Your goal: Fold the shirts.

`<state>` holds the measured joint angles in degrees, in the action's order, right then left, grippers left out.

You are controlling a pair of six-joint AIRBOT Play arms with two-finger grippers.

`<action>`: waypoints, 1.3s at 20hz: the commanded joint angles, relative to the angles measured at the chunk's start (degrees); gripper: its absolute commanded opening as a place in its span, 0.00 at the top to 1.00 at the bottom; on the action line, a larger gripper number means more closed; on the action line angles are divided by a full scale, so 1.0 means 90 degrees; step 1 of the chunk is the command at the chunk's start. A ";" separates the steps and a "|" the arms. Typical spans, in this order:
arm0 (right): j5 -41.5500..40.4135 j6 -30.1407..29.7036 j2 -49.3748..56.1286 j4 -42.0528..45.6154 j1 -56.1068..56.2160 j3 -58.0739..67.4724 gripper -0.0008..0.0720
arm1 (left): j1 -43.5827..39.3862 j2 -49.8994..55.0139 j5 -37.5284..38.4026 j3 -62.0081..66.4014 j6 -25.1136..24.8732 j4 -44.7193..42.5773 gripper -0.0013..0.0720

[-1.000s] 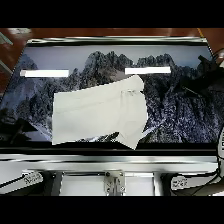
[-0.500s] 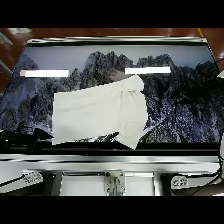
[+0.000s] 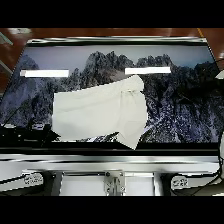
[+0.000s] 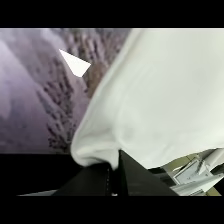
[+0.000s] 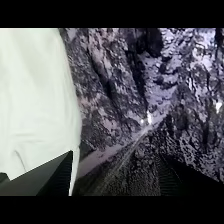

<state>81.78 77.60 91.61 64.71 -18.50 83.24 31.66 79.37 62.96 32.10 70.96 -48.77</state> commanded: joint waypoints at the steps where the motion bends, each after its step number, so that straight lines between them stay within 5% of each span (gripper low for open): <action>1: 0.0211 -0.0265 0.0000 0.0401 0.0330 -0.0765 0.11 | -0.0112 -0.0058 -0.0172 0.0066 0.0049 0.0044 0.93; 6: -0.0772 -0.0760 0.0199 -0.1515 0.0529 -0.2681 0.11 | -0.0109 -0.0794 0.0168 0.0202 -0.0185 0.0039 0.93; 10: -0.1579 -0.0797 0.0369 -0.1666 0.1195 -0.2900 0.11 | -0.0107 -0.1433 0.0257 0.0386 -0.0262 0.0044 0.93; 13: -0.2567 -0.0384 0.0372 -0.1661 0.1700 -0.2900 0.24 | -0.0109 -0.1615 0.0393 0.0682 -0.0260 0.0046 0.93; 16: -0.2613 -0.0379 0.0347 -0.1775 0.1882 -0.2900 0.90 | -0.0109 -0.1617 0.0415 0.1076 -0.0260 0.0049 0.93; 20: -0.2548 -0.1275 -0.0568 -0.2113 0.1661 -0.2416 0.91 | -0.0248 -0.1943 0.0299 0.2259 -0.0262 0.0444 0.93; 26: -0.3218 -0.1732 -0.3330 -0.1598 0.1105 0.0857 0.91 | -0.0952 -0.2883 -0.1343 0.6732 -0.0199 0.1115 0.93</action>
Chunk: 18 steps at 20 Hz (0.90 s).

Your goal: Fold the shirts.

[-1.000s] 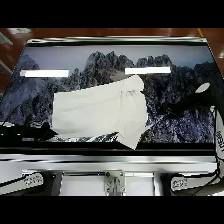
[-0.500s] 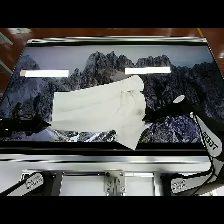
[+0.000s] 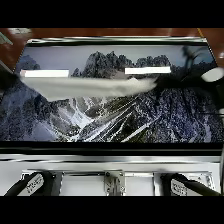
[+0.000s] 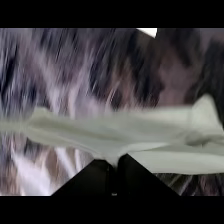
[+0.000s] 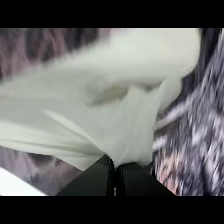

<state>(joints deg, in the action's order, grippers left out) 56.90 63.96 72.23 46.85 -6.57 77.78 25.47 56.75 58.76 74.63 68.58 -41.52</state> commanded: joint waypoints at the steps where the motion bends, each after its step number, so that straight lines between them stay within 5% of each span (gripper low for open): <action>1: -0.0622 -0.0172 -0.1569 0.0765 -0.0257 0.2045 0.91 | -0.0301 -0.0447 -0.0911 0.2737 0.0248 0.0306 0.93; 5: -0.1100 0.0641 -0.2875 0.2470 -0.0250 0.3577 0.91 | -0.0333 -0.0947 -0.0678 0.4481 0.0464 0.0253 0.93; 9: -0.0483 0.1418 -0.3813 0.3740 -0.0250 0.3776 0.91 | -0.0333 -0.1647 -0.0092 0.4556 0.1047 -0.0510 0.93; 13: 0.1107 0.1569 -0.4063 0.4694 -0.0250 0.3776 0.91 | -0.0333 -0.1819 0.1576 0.4554 0.1365 -0.1817 0.93; 18: 0.3706 0.1756 -0.3441 0.4869 -0.0250 0.3764 0.91 | -0.0333 -0.1763 0.2936 0.3810 0.1360 -0.2059 0.93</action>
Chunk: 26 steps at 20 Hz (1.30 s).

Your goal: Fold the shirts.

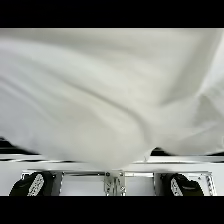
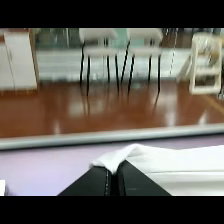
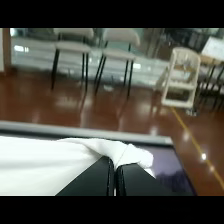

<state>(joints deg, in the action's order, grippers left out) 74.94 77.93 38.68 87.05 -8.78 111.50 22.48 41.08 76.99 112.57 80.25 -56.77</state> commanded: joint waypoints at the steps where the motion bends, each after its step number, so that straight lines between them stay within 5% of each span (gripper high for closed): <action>1: 0.2300 0.0255 0.0556 0.0542 -0.0005 0.0017 0.91 | 0.0000 -0.0022 0.1064 -0.0787 0.0063 -0.0364 0.93; 4: 0.3334 0.0670 0.1513 0.0605 -0.0005 -0.0270 0.91 | 0.0000 0.0032 0.1345 -0.2273 0.0066 -0.0398 0.93; 7: 0.2946 0.0787 0.2319 0.0216 -0.0005 -0.1632 0.91 | 0.0000 0.0415 0.0865 -0.3852 0.0063 -0.0884 0.93; 11: 0.0588 0.0777 0.3929 -0.0634 0.0002 -0.3118 0.91 | -0.0287 0.1940 -0.1078 -0.4954 0.0046 -0.0930 0.93; 17: -0.3347 0.0333 0.6329 -0.2827 0.0126 -0.3116 0.91 | -0.1088 0.4770 -0.3874 -0.4153 0.0049 -0.0860 0.93; 23: -0.5569 -0.0359 0.7227 -0.2783 0.0962 -0.3118 0.91 | -0.1430 0.6171 -0.4155 -0.3672 0.0046 -0.0865 0.93; 26: -0.5331 -0.0350 0.7247 -0.2786 0.1030 -0.3116 0.91 | -0.1404 0.6266 -0.3713 -0.3667 0.0041 -0.0867 0.93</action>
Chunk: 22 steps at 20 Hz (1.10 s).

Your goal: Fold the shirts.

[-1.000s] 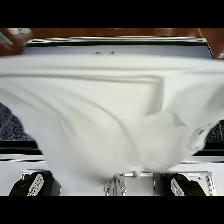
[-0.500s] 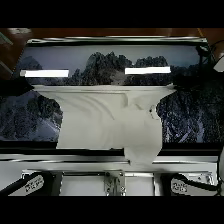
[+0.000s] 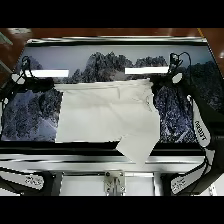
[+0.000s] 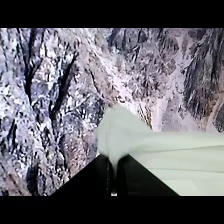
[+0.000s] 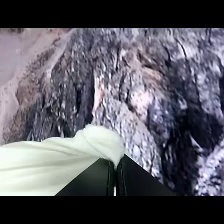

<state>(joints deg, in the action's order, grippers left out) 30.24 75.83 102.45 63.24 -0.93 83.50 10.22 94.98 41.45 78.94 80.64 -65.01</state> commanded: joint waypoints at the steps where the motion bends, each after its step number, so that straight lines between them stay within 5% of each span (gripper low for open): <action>1: 0.0092 -0.0119 0.0070 -0.0136 0.0102 0.0000 0.91 | 0.0015 0.0240 0.0573 0.0102 -0.0058 0.0049 0.93; 5: 0.2829 -0.0024 -0.0554 0.0070 -0.0355 -0.0002 0.91 | 0.0350 0.0138 0.3041 0.0369 -0.0299 0.0044 0.93; 8: 0.4770 0.0787 -0.0631 0.0780 -0.0571 -0.0029 0.91 | 0.0454 0.0172 0.4401 0.0265 -0.0333 0.0029 0.93; 13: 0.4891 0.1292 -0.0253 0.0860 -0.0291 -0.0483 0.90 | 0.0432 0.0272 0.4146 -0.0527 -0.0019 0.0051 0.93; 14: 0.4784 0.1358 -0.0219 0.0826 -0.0219 -0.0483 0.85 | 0.0435 0.0291 0.4068 -0.0590 -0.0017 0.0056 0.93; 15: 0.4690 0.1362 -0.0228 0.0690 -0.0177 -0.0476 0.66 | 0.0437 0.0289 0.4014 -0.0593 -0.0017 0.0080 0.91; 16: 0.4622 0.1353 -0.0272 0.0486 -0.0177 -0.0476 0.32 | 0.0454 0.0284 0.4027 -0.0542 -0.0022 0.0134 0.67; 17: 0.4624 0.1292 -0.0355 0.0318 -0.0199 -0.0476 0.20 | 0.0488 0.0284 0.4158 -0.0425 -0.0022 0.0211 0.21; 18: 0.4668 0.1248 -0.0505 0.0333 -0.0257 -0.0469 0.20 | 0.0544 0.0270 0.4345 -0.0267 -0.0022 0.0219 0.14; 22: 0.5909 0.1103 -0.1396 0.1588 -0.0882 -0.0474 0.20 | 0.1202 -0.0279 0.5056 -0.0126 -0.0187 -0.0015 0.17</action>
<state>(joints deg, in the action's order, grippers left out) 75.79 86.32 94.26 70.46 -5.65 79.33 17.63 95.18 82.35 77.52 79.90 -63.70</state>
